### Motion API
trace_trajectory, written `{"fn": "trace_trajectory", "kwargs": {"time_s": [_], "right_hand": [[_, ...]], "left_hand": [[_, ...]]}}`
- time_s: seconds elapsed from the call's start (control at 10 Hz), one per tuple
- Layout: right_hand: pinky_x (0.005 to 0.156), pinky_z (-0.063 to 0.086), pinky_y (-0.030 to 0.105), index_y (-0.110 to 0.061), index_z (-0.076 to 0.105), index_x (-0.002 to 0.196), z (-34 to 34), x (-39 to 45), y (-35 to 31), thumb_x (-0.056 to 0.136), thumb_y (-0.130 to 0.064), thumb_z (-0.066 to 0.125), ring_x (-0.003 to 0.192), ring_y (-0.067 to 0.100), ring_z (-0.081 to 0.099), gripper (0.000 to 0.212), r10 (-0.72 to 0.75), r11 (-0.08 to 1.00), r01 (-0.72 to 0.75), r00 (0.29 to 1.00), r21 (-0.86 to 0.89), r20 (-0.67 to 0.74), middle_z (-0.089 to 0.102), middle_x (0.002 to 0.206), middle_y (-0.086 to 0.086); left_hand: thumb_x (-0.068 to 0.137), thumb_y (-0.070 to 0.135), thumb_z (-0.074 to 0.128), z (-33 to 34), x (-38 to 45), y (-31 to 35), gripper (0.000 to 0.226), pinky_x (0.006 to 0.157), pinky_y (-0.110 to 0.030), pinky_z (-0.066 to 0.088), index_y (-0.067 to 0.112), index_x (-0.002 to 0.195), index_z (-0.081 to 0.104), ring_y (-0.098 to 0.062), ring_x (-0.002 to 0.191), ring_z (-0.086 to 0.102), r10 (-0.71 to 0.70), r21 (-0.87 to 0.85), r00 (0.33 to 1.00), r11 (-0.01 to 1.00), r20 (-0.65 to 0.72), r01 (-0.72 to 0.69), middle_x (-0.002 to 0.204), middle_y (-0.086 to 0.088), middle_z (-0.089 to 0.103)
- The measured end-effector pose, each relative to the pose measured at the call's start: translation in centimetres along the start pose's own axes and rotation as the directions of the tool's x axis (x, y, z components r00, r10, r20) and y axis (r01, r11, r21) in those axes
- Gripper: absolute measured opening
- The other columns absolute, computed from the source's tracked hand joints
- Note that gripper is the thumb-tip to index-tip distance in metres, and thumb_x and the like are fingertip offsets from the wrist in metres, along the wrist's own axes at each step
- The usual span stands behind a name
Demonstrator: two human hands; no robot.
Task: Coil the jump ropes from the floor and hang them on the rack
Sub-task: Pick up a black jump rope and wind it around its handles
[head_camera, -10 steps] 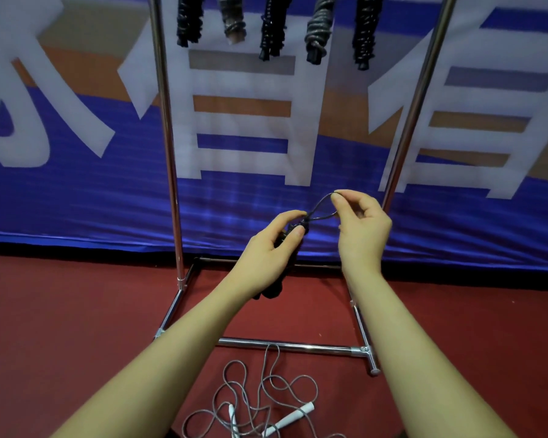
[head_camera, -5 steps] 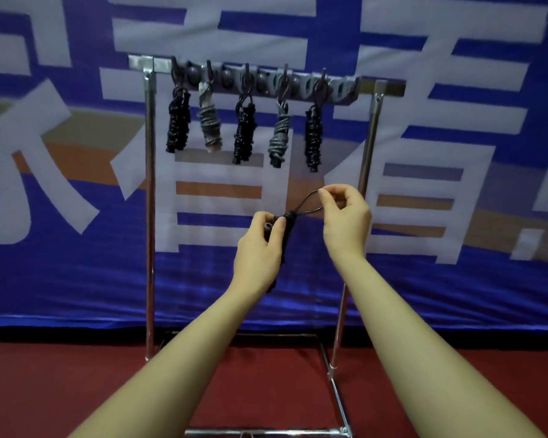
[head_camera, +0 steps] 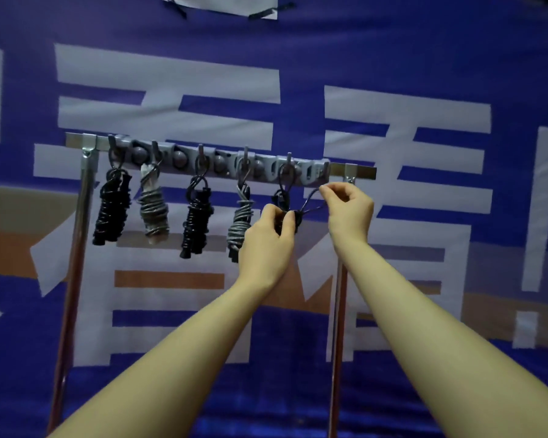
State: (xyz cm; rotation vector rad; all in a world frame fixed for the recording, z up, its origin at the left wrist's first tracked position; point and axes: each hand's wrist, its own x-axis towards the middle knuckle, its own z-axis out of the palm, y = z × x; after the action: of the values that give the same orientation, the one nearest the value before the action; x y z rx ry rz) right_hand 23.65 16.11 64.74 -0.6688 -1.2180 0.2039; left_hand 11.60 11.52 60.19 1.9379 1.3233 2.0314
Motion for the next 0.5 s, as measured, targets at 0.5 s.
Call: {"fn": "trace_trajectory", "kwargs": {"time_s": [0.5], "right_hand": [[0.057,0.045,0.011,-0.011,0.068,0.087,2.3,7.3,1.8,0.09,-0.015,0.063,0.072,0.005,0.061,0.007,0.183,0.968,-0.175,0.983,0.183,-0.029,0.065,0.08,-0.004]], "left_hand": [[0.099,0.037,0.038,5.0,8.2,-0.3,0.025,0.071,-0.046,0.054,0.017,0.095,0.051,-0.027,0.073,0.062,0.062,0.054,0.998,0.997,0.025,-0.063,0.082,-0.004,0.061]]}}
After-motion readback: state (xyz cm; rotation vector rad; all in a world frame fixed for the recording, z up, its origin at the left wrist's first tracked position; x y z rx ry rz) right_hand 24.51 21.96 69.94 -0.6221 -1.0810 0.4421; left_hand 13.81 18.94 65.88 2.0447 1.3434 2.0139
